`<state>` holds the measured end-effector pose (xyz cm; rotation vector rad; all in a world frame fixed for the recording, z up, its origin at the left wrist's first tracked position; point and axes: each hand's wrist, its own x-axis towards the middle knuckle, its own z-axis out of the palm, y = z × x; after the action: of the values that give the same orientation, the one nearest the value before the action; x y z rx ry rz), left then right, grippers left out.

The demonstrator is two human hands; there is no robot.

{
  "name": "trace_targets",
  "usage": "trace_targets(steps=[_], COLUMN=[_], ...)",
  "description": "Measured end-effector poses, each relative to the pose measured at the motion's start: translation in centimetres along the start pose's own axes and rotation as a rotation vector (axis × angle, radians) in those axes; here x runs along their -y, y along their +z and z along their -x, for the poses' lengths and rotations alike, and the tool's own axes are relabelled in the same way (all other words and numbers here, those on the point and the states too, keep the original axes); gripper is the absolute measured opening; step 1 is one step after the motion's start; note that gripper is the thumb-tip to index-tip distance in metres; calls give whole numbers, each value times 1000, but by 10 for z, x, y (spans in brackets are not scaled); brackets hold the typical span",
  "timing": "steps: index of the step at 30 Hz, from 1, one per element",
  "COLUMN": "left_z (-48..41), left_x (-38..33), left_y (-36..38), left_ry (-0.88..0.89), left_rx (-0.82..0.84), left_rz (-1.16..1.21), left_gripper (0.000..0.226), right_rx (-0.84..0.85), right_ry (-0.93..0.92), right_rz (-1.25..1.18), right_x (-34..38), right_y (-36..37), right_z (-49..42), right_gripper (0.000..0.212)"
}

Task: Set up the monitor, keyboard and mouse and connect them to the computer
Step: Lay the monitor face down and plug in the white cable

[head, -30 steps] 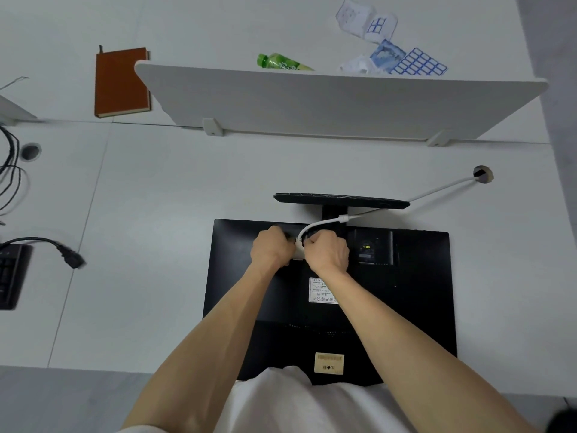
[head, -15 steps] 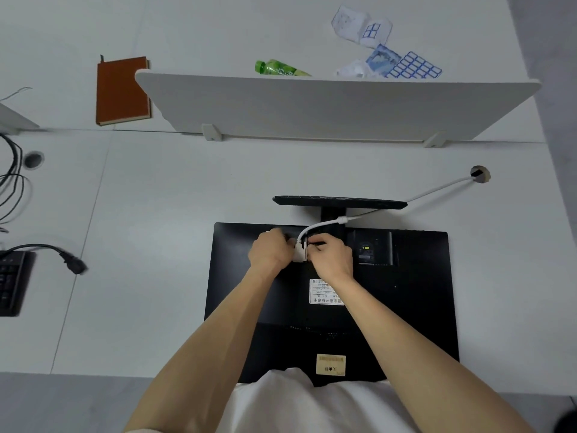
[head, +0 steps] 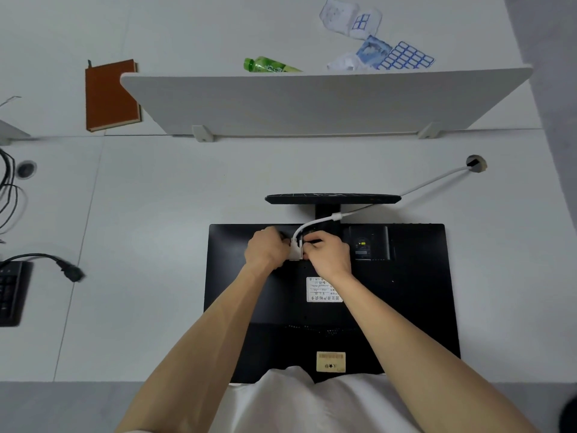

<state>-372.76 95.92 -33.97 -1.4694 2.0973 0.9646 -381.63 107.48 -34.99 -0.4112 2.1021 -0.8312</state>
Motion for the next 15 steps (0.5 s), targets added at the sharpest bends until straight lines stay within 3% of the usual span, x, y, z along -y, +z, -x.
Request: trace_targets(steps=[11, 15], left_z=[-7, -9], left_x=[-3, -12], left_y=[-10, -7], left_ry=[12, 134], left_rx=[96, -13], left_rz=[64, 32], left_gripper=[22, 23], right_rx=[-5, -8], right_ry=[-13, -11], right_rz=[-28, -9], right_x=[-7, -7], right_y=[1, -1], right_z=[-4, -4], right_gripper=[15, 18])
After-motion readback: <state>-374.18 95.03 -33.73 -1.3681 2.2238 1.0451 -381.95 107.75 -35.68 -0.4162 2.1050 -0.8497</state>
